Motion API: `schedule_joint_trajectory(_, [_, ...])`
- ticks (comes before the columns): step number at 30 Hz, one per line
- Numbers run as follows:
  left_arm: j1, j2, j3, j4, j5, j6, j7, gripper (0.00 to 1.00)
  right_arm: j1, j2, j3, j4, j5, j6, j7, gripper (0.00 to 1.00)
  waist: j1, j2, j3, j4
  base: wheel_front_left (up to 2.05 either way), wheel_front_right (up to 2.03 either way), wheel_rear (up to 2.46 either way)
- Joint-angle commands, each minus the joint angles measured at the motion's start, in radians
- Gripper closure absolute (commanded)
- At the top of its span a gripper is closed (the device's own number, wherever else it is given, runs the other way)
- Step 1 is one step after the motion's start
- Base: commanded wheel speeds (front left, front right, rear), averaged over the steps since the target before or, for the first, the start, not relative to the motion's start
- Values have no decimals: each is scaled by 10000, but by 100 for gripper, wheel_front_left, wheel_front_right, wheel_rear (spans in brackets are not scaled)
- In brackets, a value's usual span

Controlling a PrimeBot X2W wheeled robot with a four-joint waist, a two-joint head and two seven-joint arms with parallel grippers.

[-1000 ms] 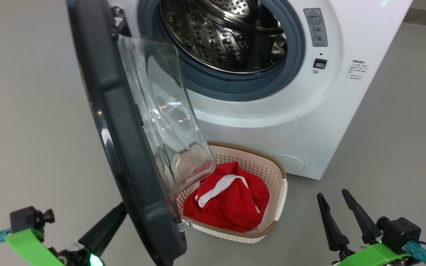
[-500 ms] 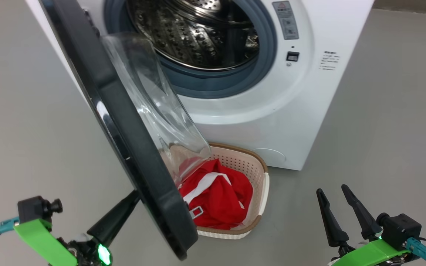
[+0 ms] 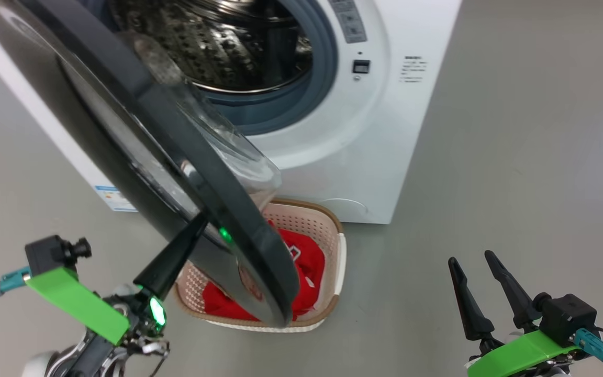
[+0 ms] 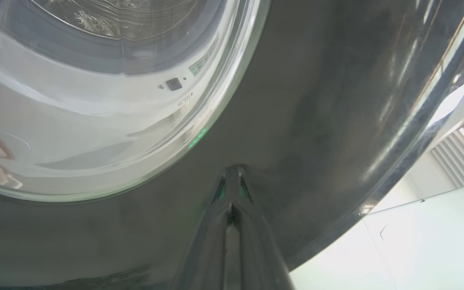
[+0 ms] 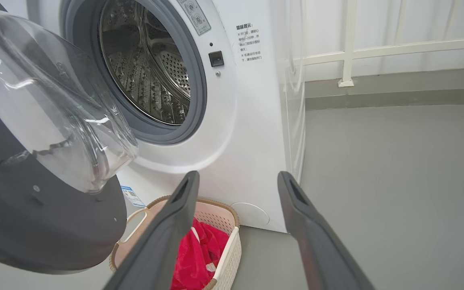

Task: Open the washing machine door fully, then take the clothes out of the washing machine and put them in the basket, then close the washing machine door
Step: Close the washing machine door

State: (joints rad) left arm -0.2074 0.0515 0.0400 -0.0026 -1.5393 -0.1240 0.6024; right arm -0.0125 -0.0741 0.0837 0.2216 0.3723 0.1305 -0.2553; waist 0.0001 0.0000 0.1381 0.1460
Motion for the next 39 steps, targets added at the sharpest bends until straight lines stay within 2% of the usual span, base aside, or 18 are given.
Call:
schedule_joint_trajectory(1, [-537, 78, 201, -194, 167, -67, -181, 100, -350, -93, 252, -271, -126, 2, -65, 0, -1, 0, 199, -379, 0, 0, 0])
schedule_joint_trajectory(7, [-1209, 144, -57, 114, 450, -67, -981, 100, -438, -88, 250, -296, -355, 2, -65, 0, -1, 0, 466, -908, 0, 0, 0])
schedule_joint_trajectory(15, [-2045, 575, -438, 727, 688, -67, -2192, 100, -520, -7, 228, -345, -513, 2, -65, 0, -1, 0, 741, -1689, 0, 0, 0])
schedule_joint_trajectory(25, [-3195, 1079, -819, 1698, 815, -67, -3495, 100, -605, 127, 204, -366, -458, 2, -65, 0, -1, 0, 1024, -2344, 0, 0, 0])
schedule_joint_trajectory(31, [-4052, 1423, -952, 2727, 997, -67, -4504, 100, -670, 190, 217, -377, -403, 2, -65, 0, -1, 0, 1149, -2714, 0, 0, 0])
schedule_joint_trajectory(39, [-4865, 1857, -1309, 3569, 990, -67, -5120, 100, -697, 228, 256, -382, -339, 2, -65, 0, -1, 0, 1205, -3181, 0, 0, 0])
